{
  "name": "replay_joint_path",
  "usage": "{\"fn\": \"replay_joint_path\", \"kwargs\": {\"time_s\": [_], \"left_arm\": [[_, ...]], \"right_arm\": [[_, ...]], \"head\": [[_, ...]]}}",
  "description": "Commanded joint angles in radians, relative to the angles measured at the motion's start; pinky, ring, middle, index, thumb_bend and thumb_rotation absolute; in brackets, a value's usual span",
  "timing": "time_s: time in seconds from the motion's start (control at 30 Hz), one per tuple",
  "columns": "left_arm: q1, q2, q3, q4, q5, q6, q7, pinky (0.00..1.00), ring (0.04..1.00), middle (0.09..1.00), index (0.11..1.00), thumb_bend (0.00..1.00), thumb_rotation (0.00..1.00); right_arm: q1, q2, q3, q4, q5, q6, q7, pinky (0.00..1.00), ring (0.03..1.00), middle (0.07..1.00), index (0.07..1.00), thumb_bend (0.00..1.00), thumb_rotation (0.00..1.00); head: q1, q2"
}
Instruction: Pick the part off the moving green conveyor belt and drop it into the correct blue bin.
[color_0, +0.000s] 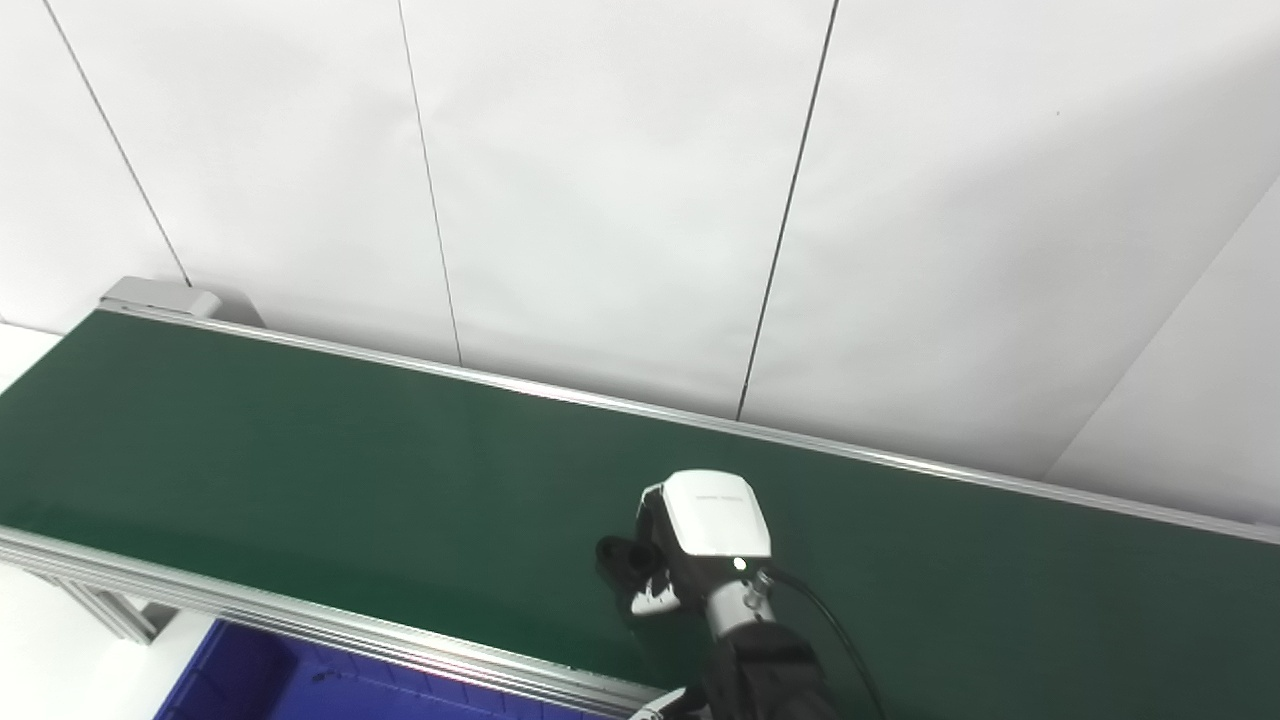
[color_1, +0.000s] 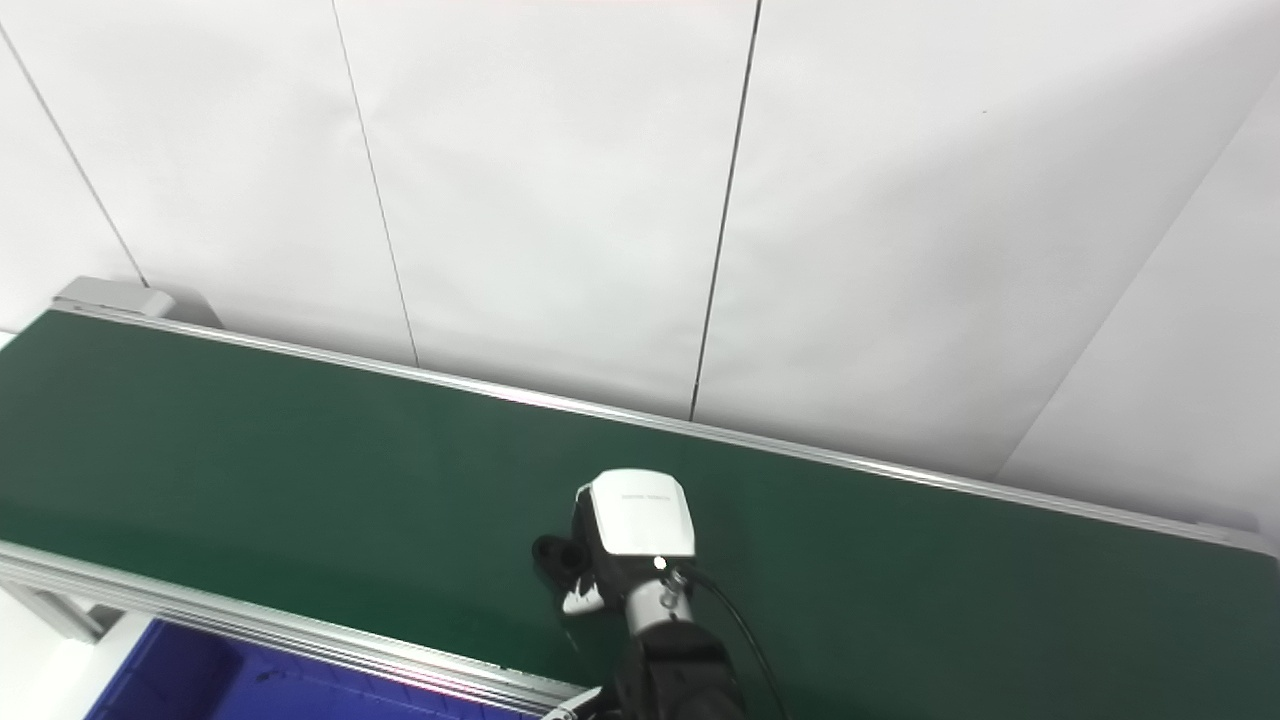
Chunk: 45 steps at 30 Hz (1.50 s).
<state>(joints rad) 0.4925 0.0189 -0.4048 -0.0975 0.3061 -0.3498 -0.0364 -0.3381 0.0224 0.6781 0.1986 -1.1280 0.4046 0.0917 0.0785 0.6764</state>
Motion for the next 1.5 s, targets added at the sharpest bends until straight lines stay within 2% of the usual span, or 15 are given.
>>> {"fn": "replay_joint_path", "kwargs": {"time_s": [0.0, 0.1, 0.23, 0.4, 0.43, 0.7, 0.8, 0.83, 0.87, 0.9, 1.0, 1.2, 1.27, 1.47], "left_arm": [[0.013, -0.029, -0.025, -0.047, -0.002, -0.006, 0.0, 0.75, 0.871, 0.903, 0.879, 0.78, 0.69], [0.017, -0.017, -0.017, -0.063, -0.038, 0.007, -0.01, 0.8, 0.894, 0.911, 0.883, 0.77, 0.69], [0.021, 0.007, -0.006, -0.094, -0.055, 0.031, -0.025, 0.85, 0.919, 0.925, 0.899, 0.76, 0.72], [0.021, 0.023, 0.018, -0.102, -0.101, 0.013, -0.027, 0.86, 0.92, 0.918, 0.895, 0.77, 0.76], [0.021, 0.027, 0.021, -0.104, -0.115, 0.013, -0.032, 0.87, 0.925, 0.918, 0.895, 0.76, 0.76], [0.028, 0.085, 0.065, -0.17, -0.181, 0.049, -0.065, 0.95, 0.962, 0.942, 0.925, 0.74, 0.86], [0.028, 0.104, 0.083, -0.194, -0.191, 0.057, -0.072, 0.96, 0.962, 0.95, 0.945, 0.71, 0.88], [0.028, 0.107, 0.091, -0.196, -0.208, 0.055, -0.075, 0.96, 0.961, 0.951, 0.949, 0.7, 0.89], [0.027, 0.109, 0.097, -0.198, -0.222, 0.055, -0.077, 0.98, 0.958, 0.951, 0.955, 0.72, 0.89], [0.024, 0.119, 0.101, -0.203, -0.249, 0.059, -0.088, 0.98, 0.958, 0.951, 0.956, 0.72, 0.9], [0.021, 0.141, 0.116, -0.231, -0.313, 0.091, -0.114, 1.0, 0.987, 0.969, 0.986, 0.71, 0.9], [0.014, 0.158, 0.151, -0.258, -0.342, 0.118, -0.128, 1.0, 0.995, 0.967, 0.99, 0.69, 0.89], [0.01, 0.163, 0.161, -0.26, -0.339, 0.118, -0.135, 1.0, 0.986, 0.964, 0.993, 0.68, 0.91], [-0.001, 0.167, 0.183, -0.262, -0.358, 0.134, -0.152, 0.99, 0.969, 0.951, 0.98, 0.69, 0.88]], "right_arm": [[-0.003, -0.002, -0.011, -0.085, 0.014, -0.035, -0.021, 0.08, 0.139, 0.224, 0.488, 0.51, 0.13], [0.023, -0.029, -0.023, -0.203, 0.008, -0.024, 0.017, 0.09, 0.147, 0.237, 0.49, 0.5, 0.14], [0.039, -0.045, -0.036, -0.308, -0.014, -0.008, 0.078, 0.09, 0.146, 0.231, 0.49, 0.5, 0.13], [0.069, -0.074, -0.065, -0.445, -0.057, -0.017, 0.135, 0.08, 0.141, 0.231, 0.489, 0.51, 0.12], [0.077, -0.078, -0.071, -0.466, -0.065, -0.016, 0.149, 0.08, 0.141, 0.231, 0.489, 0.51, 0.12], [0.149, -0.071, -0.113, -0.628, -0.208, -0.012, 0.325, 0.1, 0.164, 0.263, 0.49, 0.51, 0.13], [0.173, -0.051, -0.136, -0.669, -0.253, -0.016, 0.379, 0.09, 0.159, 0.249, 0.489, 0.51, 0.13], [0.187, -0.051, -0.143, -0.691, -0.279, -0.023, 0.405, 0.09, 0.158, 0.246, 0.488, 0.51, 0.13], [0.198, -0.05, -0.149, -0.707, -0.298, -0.031, 0.424, 0.09, 0.149, 0.236, 0.487, 0.51, 0.13], [0.215, -0.054, -0.155, -0.732, -0.321, -0.042, 0.458, 0.08, 0.148, 0.235, 0.487, 0.51, 0.12], [0.267, -0.055, -0.177, -0.795, -0.357, -0.07, 0.515, 0.08, 0.146, 0.236, 0.489, 0.51, 0.13], [0.418, -0.026, -0.225, -0.898, -0.42, -0.116, 0.597, 0.08, 0.148, 0.241, 0.489, 0.51, 0.14], [0.494, -0.017, -0.242, -0.932, -0.425, -0.125, 0.599, 0.1, 0.176, 0.284, 0.49, 0.51, 0.14], [0.701, -0.001, -0.291, -0.994, -0.413, -0.171, 0.533, 0.11, 0.172, 0.274, 0.489, 0.51, 0.13]], "head": [[-0.002, 0.001], [-0.047, 0.017], [-0.101, 0.038], [-0.196, 0.071], [-0.196, 0.071], [-0.368, 0.121], [-0.405, 0.134], [-0.444, 0.145], [-0.444, 0.145], [-0.488, 0.16], [-0.546, 0.184], [-0.599, 0.211], [-0.602, 0.215], [-0.61, 0.224]]}}
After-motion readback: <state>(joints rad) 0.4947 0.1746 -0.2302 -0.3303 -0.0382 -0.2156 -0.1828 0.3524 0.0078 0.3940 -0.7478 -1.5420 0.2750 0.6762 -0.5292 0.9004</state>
